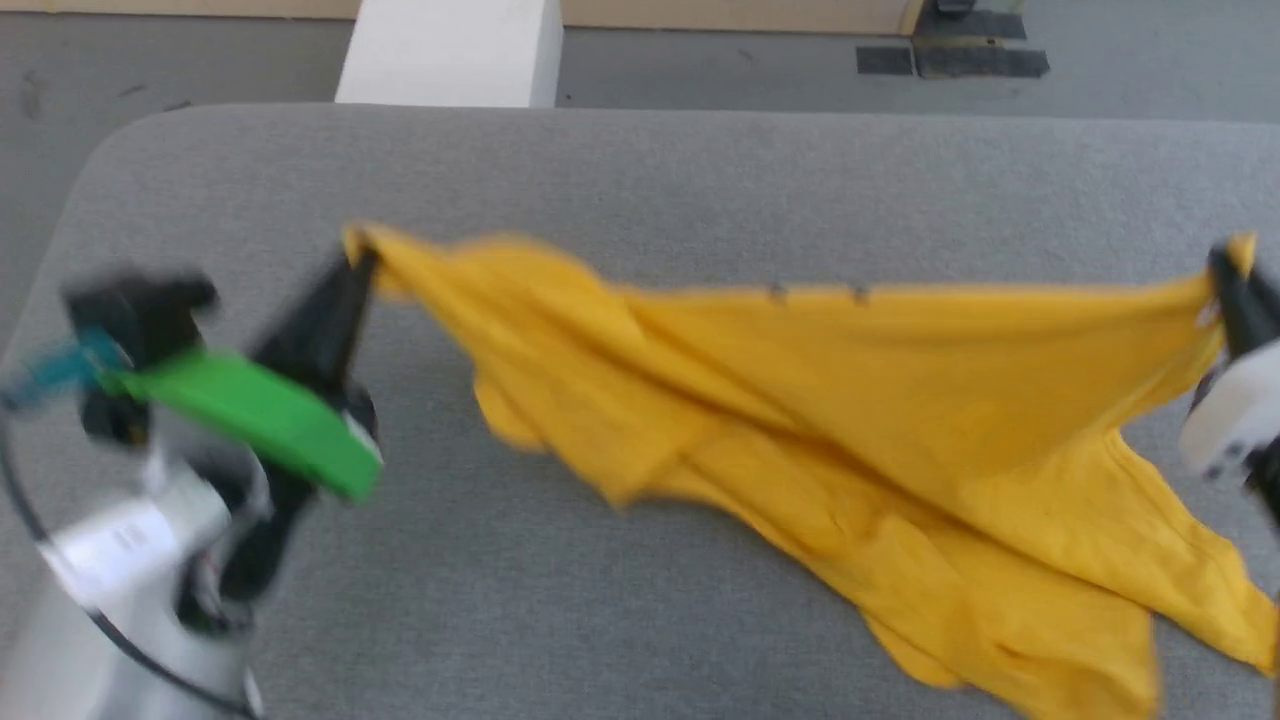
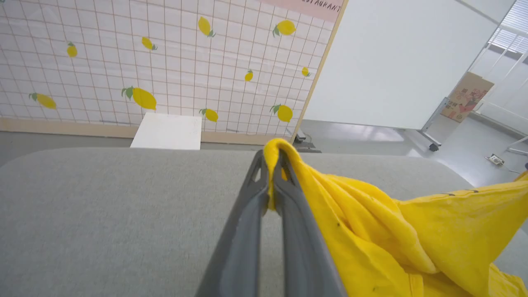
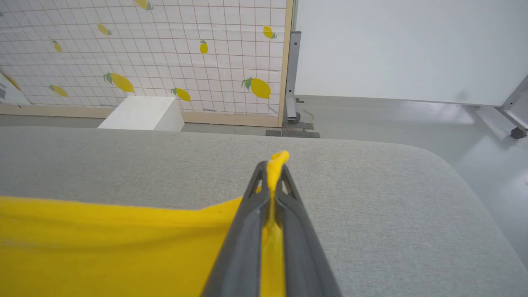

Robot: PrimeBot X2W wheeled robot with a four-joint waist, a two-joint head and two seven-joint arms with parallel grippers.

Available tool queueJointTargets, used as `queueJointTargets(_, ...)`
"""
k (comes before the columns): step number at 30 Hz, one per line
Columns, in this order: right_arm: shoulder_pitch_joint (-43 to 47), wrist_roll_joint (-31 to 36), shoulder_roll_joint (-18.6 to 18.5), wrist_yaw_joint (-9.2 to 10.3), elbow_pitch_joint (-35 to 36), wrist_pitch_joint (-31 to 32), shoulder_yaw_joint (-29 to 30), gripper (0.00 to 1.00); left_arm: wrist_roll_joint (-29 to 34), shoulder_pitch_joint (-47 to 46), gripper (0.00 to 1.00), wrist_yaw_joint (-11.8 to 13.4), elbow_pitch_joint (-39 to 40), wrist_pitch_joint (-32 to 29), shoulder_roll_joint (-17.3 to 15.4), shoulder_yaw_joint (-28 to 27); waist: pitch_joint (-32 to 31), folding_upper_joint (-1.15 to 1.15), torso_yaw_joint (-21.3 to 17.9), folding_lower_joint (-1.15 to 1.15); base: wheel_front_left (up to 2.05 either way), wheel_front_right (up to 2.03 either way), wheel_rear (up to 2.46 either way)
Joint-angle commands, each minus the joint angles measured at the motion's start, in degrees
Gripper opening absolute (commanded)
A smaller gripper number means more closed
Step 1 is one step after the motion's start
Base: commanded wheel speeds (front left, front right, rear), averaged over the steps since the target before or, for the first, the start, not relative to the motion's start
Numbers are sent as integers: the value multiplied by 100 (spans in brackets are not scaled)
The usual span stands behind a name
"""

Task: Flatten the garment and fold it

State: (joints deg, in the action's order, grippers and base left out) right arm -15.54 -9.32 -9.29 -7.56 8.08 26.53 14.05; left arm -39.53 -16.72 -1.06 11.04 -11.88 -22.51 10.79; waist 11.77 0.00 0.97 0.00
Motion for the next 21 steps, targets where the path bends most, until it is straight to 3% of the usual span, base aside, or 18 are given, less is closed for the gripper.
queueJointTargets(1,-293,-75,-140,8,154,207,-83,0,-97,-411,0,-50,-24,-31,-78,-106,198,0,-111,0,0,0,0)
queueJointTargets(8,-1960,-169,-861,8,372,1203,-521,0,-188,-2534,0,-25,-490,-256,-135,-381,856,0,-280,0,0,0,0)
queueJointTargets(9,-2174,-157,-899,8,342,1277,-566,0,-197,-2804,0,-20,-582,-274,-129,-402,941,0,-294,0,0,0,0)
queueJointTargets(10,-2948,-79,-1016,8,129,1437,-717,0,-222,-3713,0,-37,-890,-298,-110,-460,1251,0,-338,0,0,0,0)
queueJointTargets(12,-3417,65,-1160,8,-83,1461,-878,0,-177,-4263,0,2,-1125,-259,-93,-501,1428,0,-351,0,0,0,0)
queueJointTargets(17,-4548,337,-1193,8,-710,1372,-1166,0,33,-5528,0,237,-1634,-23,-85,-670,1904,0,-429,0,0,0,0)
queueJointTargets(21,-5445,714,-1064,8,-1159,1129,-1212,0,348,-6485,0,167,-1954,318,-187,-622,2241,0,-498,0,0,0,0)
